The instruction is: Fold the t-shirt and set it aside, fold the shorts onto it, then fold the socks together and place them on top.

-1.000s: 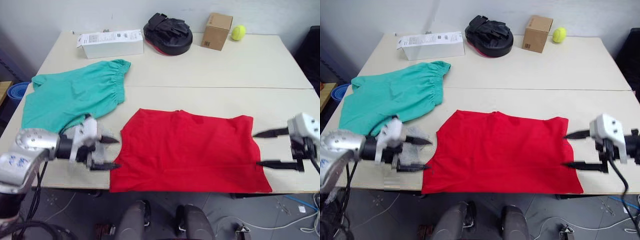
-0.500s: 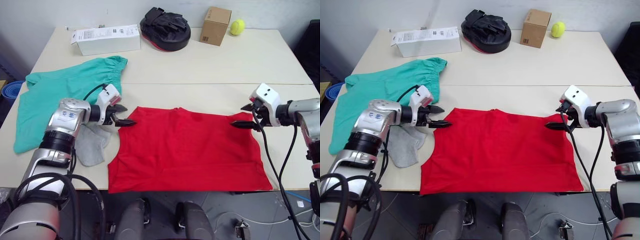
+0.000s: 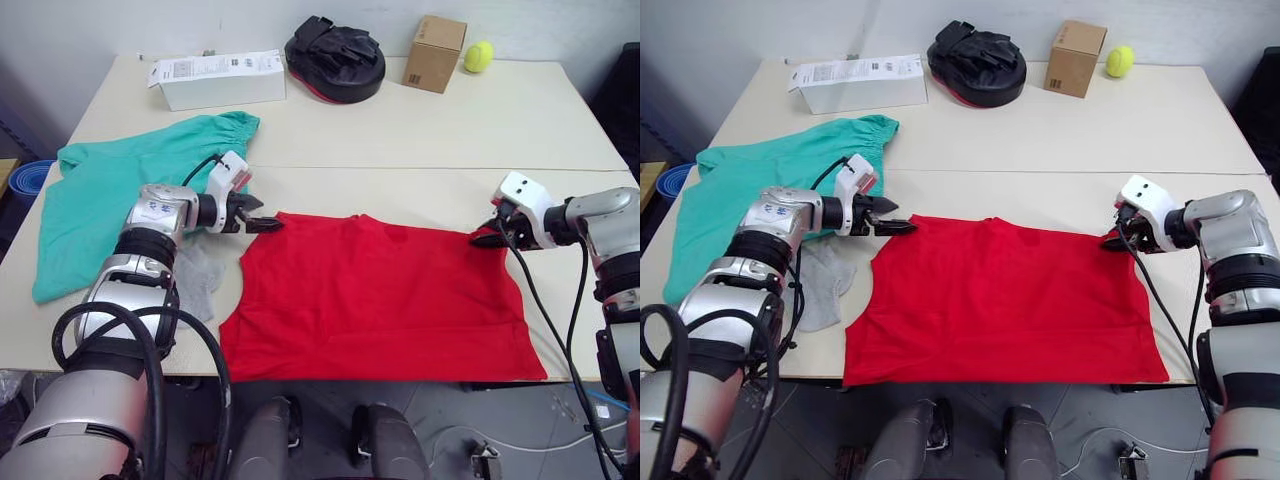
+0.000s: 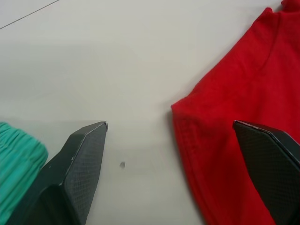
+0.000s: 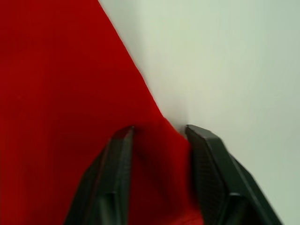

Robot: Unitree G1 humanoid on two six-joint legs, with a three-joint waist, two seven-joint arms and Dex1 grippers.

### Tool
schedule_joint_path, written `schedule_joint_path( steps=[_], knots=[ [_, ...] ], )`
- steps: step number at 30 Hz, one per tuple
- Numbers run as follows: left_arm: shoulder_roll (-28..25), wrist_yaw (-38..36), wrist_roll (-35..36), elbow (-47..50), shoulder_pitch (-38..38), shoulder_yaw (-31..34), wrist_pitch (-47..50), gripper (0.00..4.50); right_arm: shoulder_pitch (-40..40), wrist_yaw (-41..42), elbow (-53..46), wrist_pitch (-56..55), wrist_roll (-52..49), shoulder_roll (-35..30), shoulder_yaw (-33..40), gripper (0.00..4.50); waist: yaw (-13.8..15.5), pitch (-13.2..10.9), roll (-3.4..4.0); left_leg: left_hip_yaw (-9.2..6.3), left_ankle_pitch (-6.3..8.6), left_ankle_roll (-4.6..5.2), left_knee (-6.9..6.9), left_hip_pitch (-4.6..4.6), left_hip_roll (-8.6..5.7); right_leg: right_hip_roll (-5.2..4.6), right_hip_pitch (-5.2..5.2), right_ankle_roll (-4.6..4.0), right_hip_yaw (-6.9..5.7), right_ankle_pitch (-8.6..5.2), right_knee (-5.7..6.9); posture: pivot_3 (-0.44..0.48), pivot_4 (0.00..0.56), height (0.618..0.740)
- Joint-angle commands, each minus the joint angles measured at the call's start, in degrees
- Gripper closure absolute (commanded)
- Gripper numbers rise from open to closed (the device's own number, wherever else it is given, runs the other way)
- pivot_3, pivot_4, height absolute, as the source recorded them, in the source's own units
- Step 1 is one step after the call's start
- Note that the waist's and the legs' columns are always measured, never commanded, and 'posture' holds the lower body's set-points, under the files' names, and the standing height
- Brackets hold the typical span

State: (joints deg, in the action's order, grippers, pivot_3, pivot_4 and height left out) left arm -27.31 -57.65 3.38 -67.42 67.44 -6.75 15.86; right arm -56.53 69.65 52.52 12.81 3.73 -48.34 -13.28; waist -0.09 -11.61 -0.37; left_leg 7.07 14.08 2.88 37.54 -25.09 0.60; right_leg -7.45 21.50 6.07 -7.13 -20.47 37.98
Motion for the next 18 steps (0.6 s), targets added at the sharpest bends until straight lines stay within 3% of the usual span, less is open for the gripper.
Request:
schedule_joint_path(
  steps=[1, 8, 18],
  knots=[
    [1.0, -1.2, -2.1, -0.9, 0.5, -0.5, 0.0, 0.0, -1.0, 0.1, 0.6, -1.3, 0.8, 0.1, 1.1, 2.75, 0.0, 0.0, 0.0, -0.01, 0.0, 0.0, 0.0, 0.01, 0.0, 0.0, 0.0, 0.0, 0.0, 0.0, 0.0, 0.0, 0.15, 0.74],
    [3.5, 1.5, -3.5, -2.9, 0.8, 0.2, 1.5, 0.0, -0.2, -0.3, 0.4, -2.2, 1.0, 0.8, 1.7, 2.75, 0.1, 0.0, 0.0, -0.07, 0.01, 0.01, 0.1, 0.01, -0.01, -0.02, -0.06, 0.01, -0.04, 0.0, 0.01, 0.0, 0.15, 0.74],
    [4.7, 0.4, -3.9, -3.8, 1.3, 2.2, 4.7, 3.2, 0.7, -0.4, -0.9, -2.7, 0.8, 0.6, 2.2, 2.79, -0.1, 0.0, 0.0, -0.1, 0.01, 0.02, 0.2, 0.01, -0.02, -0.02, -0.08, 0.01, -0.07, 0.01, 0.06, 0.0, 0.15, 0.74]
  ],
)
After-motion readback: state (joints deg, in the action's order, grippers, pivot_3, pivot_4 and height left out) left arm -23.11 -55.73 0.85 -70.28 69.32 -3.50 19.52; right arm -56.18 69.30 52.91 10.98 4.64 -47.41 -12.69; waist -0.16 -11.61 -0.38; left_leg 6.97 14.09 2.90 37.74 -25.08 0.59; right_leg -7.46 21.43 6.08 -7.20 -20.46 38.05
